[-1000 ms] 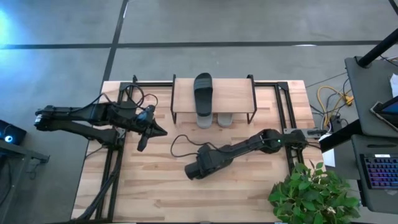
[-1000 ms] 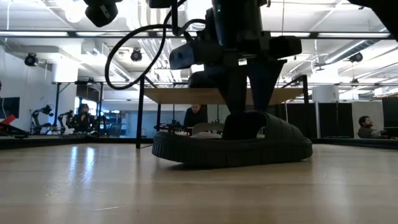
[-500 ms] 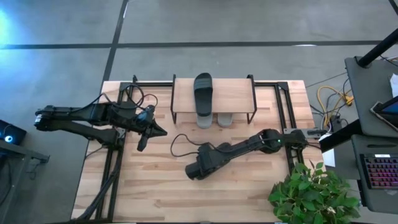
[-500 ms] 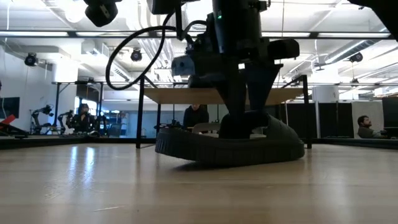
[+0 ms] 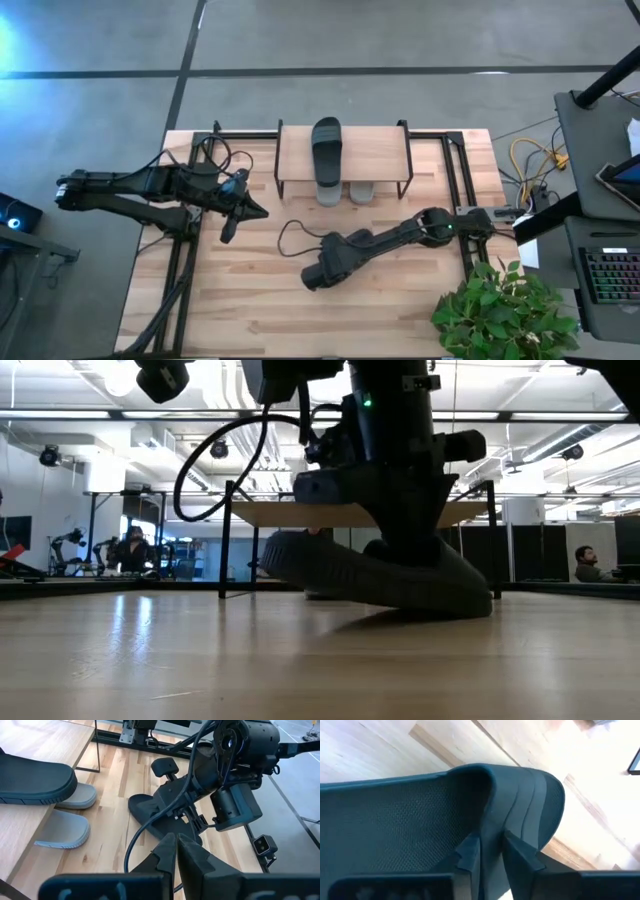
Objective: Pick and place slides into the shelf
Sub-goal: Put the black slide on the shelf
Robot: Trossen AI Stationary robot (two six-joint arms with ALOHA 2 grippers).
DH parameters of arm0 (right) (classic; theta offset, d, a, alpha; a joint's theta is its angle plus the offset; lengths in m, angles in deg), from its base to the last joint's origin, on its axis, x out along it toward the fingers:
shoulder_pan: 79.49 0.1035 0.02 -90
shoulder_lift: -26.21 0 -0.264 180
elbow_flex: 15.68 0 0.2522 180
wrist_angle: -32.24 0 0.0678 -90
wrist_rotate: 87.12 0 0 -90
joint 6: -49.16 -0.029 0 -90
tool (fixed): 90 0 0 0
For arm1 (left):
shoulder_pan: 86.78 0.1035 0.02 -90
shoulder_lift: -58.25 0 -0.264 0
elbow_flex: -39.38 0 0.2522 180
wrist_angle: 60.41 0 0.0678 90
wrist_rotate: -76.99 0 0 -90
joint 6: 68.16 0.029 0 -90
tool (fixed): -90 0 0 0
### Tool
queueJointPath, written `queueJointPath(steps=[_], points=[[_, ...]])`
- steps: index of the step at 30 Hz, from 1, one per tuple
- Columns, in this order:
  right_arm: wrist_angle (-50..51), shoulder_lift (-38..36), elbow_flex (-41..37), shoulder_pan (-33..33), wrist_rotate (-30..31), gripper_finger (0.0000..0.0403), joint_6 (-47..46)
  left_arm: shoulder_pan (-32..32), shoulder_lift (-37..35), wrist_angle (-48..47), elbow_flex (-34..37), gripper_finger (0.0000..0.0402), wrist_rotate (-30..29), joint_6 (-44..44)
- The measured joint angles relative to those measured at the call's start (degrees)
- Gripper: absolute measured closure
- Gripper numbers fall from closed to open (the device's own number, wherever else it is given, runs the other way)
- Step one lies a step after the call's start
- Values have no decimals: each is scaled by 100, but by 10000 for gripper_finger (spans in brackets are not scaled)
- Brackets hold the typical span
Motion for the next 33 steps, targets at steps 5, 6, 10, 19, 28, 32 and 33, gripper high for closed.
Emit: queueJointPath(steps=[5, 6, 10, 19, 28, 32, 33], points=[[68, -10, 161, 2, 167, 368, -6, 0, -7, 1, 0, 400, 17, 0], [69, -21, 165, 2, 205, 373, -23, 0, -11, 1, 0, 400, 20, 0], [54, -110, 166, -7, 295, 390, -48, 0, -32, 1, 0, 400, 39, -5], [18, -208, 166, 9, 374, 393, 27, 0, -171, 0, 0, 400, 55, -11], [6, -345, 175, 75, 930, 394, 119, 0, -359, 2, 0, 400, 59, -9], [4, -345, 175, 143, 1192, 394, 319, 0, -445, 1, 0, 400, 59, -9], [8, -345, 177, 164, 1254, 394, 363, 0, -468, -4, 0, 400, 61, -9]])
